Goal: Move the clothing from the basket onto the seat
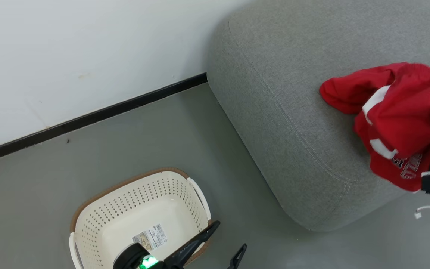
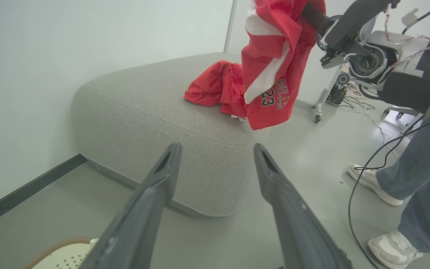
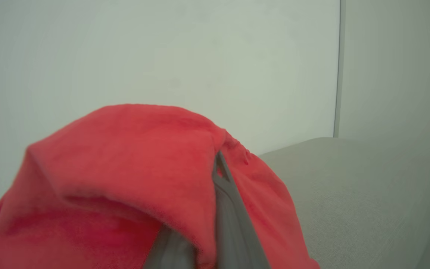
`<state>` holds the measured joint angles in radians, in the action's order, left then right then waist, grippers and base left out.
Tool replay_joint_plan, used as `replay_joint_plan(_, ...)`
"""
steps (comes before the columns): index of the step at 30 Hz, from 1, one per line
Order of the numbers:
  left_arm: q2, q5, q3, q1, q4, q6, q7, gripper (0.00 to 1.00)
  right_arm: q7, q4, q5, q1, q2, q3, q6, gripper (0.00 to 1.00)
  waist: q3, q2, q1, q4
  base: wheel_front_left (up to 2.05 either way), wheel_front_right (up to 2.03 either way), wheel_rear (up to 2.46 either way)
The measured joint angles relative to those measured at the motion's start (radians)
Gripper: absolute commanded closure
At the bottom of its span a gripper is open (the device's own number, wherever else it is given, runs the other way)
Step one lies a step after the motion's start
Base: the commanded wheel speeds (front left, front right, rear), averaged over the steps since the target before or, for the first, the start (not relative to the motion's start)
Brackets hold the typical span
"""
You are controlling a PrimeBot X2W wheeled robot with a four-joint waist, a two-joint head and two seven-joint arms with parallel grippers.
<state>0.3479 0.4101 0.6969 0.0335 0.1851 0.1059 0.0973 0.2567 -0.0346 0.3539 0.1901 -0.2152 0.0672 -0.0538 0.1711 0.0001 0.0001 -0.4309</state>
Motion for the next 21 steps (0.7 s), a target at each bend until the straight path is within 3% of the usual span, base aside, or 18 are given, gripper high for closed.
replay_joint_plan(21,0.131,0.0,-0.017,-0.011,0.095,0.0,-0.085,0.0,0.0,-0.22,0.111,0.379,-0.083,0.173,0.009,1.0,0.149,0.0,-0.0001,0.001,0.0,0.0,0.0)
